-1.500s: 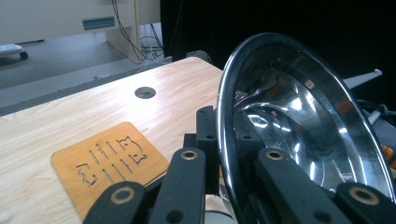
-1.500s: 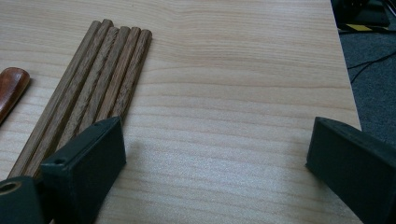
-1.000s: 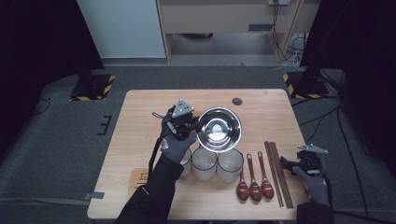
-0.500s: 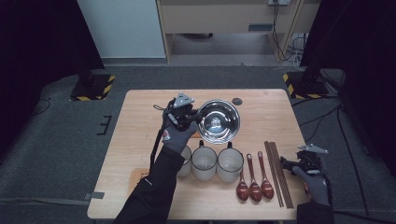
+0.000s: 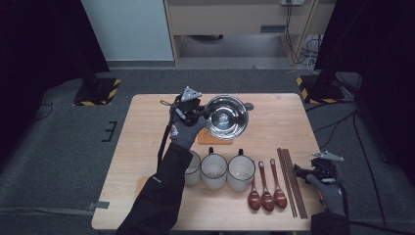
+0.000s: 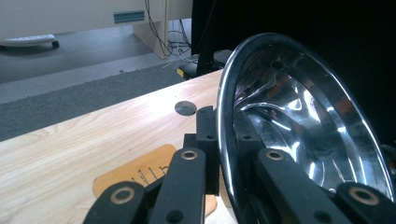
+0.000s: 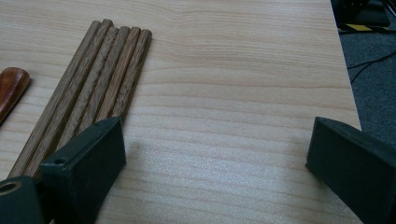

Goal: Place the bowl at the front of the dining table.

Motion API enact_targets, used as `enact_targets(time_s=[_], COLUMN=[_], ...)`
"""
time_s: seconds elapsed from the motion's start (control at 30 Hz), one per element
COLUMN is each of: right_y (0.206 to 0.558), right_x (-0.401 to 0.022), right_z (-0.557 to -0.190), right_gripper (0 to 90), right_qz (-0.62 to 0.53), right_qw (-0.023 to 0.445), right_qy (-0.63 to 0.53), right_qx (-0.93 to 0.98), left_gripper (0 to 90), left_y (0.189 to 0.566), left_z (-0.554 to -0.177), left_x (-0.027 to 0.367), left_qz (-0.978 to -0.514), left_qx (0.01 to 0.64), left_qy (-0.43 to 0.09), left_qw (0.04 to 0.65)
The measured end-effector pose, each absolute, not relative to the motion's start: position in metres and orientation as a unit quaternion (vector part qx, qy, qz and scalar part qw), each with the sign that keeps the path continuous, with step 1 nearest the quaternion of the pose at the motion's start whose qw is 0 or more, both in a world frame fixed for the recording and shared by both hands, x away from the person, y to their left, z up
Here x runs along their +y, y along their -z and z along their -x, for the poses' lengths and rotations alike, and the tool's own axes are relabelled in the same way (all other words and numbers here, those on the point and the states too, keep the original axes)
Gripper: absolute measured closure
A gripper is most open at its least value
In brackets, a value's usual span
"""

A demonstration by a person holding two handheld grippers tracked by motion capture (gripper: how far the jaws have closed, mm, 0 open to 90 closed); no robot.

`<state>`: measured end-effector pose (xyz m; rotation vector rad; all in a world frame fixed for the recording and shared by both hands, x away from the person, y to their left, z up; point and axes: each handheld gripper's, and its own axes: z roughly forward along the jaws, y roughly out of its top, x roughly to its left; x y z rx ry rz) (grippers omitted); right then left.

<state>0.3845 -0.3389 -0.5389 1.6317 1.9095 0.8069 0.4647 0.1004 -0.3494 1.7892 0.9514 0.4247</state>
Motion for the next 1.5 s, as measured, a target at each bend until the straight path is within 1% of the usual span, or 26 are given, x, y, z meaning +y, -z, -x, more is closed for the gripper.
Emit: enact_targets(time_s=[0.47,0.8,0.97,1.33,1.5], right_y=[0.539,0.539,0.539,0.539,0.539], right_x=[-0.339,-0.339,-0.339,-0.339,-0.339], right_z=[-0.384,-0.385,-0.385,-0.385,-0.384], right_gripper=[4.3,4.3,4.3,4.3,4.3], right_qz=[-0.599,-0.599,-0.600,-0.598,-0.599], right_qw=[0.249,0.250,0.250,0.250,0.249], right_qy=[-0.296,-0.296,-0.296,-0.296,-0.296], right_qx=[0.701,0.700,0.700,0.701,0.701], left_gripper=[84.1,84.2,84.1,84.2,84.4], left_y=[0.358,0.373,0.379,0.390,0.397], left_z=[-0.492,-0.512,-0.521,-0.542,-0.548], left_x=[0.095,0.098,0.099,0.093,0.094], left_qz=[-0.743,-0.739,-0.742,-0.745,-0.743], left_qx=[0.408,0.424,0.435,0.443,0.455], left_qy=[-0.174,-0.171,-0.176,-0.176,-0.168], left_qw=[0.501,0.496,0.478,0.465,0.461])
